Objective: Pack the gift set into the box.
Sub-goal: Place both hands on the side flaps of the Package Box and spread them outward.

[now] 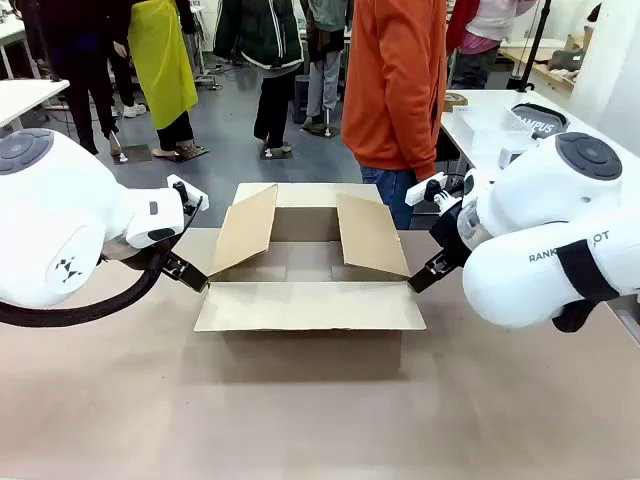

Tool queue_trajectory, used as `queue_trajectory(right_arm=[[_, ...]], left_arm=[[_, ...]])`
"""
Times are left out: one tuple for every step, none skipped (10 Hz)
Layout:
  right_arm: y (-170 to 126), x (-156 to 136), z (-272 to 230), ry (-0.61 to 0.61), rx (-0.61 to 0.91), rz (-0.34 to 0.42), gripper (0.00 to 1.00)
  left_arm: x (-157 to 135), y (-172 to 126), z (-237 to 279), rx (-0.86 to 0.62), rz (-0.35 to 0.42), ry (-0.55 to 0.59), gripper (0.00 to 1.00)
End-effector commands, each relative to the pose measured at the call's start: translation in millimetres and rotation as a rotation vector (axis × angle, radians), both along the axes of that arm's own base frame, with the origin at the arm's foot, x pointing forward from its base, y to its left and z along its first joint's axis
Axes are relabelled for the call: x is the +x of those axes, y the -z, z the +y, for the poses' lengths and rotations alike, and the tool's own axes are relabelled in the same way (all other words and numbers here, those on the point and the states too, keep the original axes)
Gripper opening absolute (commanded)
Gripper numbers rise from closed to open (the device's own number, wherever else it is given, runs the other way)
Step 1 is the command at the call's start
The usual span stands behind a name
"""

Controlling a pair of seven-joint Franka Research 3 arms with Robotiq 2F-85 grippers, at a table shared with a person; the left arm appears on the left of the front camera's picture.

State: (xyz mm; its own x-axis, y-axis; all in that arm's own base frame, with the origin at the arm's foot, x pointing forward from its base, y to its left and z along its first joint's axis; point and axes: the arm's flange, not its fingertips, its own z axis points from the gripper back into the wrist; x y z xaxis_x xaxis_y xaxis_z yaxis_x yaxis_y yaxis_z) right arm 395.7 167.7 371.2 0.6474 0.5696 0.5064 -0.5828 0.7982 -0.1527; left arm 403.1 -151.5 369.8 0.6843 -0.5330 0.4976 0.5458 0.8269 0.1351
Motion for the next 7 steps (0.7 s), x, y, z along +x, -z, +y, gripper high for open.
queue_trajectory(right_arm=[[0.0, 0.0, 0.0, 0.000, 0.000, 0.000, 1.00], [0.0, 0.0, 0.0, 0.000, 0.000, 0.000, 1.00], [0.0, 0.0, 0.0, 0.000, 0.000, 0.000, 1.00], [0.0, 0.0, 0.0, 0.000, 0.000, 0.000, 1.00], [0.0, 0.0, 0.0, 0.000, 0.000, 0.000, 1.00], [0.0, 0.0, 0.0, 0.000, 0.000, 0.000, 1.00], [0.0, 0.0, 0.0, 0.000, 0.000, 0.000, 1.00]], left_arm=[[0.0, -0.2, -0.1, 0.000, -0.001, 0.000, 1.00], [0.0, -0.2, -0.1, 0.000, -0.001, 0.000, 1.00], [0.0, -0.2, -0.1, 0.000, -0.001, 0.000, 1.00], [0.0, -0.2, -0.1, 0.000, -0.001, 0.000, 1.00], [0.0, -0.2, -0.1, 0.000, -0.001, 0.000, 1.00], [0.0, -0.2, -0.1, 0.000, -0.001, 0.000, 1.00], [0.0, -0.2, -0.1, 0.000, -0.001, 0.000, 1.00]])
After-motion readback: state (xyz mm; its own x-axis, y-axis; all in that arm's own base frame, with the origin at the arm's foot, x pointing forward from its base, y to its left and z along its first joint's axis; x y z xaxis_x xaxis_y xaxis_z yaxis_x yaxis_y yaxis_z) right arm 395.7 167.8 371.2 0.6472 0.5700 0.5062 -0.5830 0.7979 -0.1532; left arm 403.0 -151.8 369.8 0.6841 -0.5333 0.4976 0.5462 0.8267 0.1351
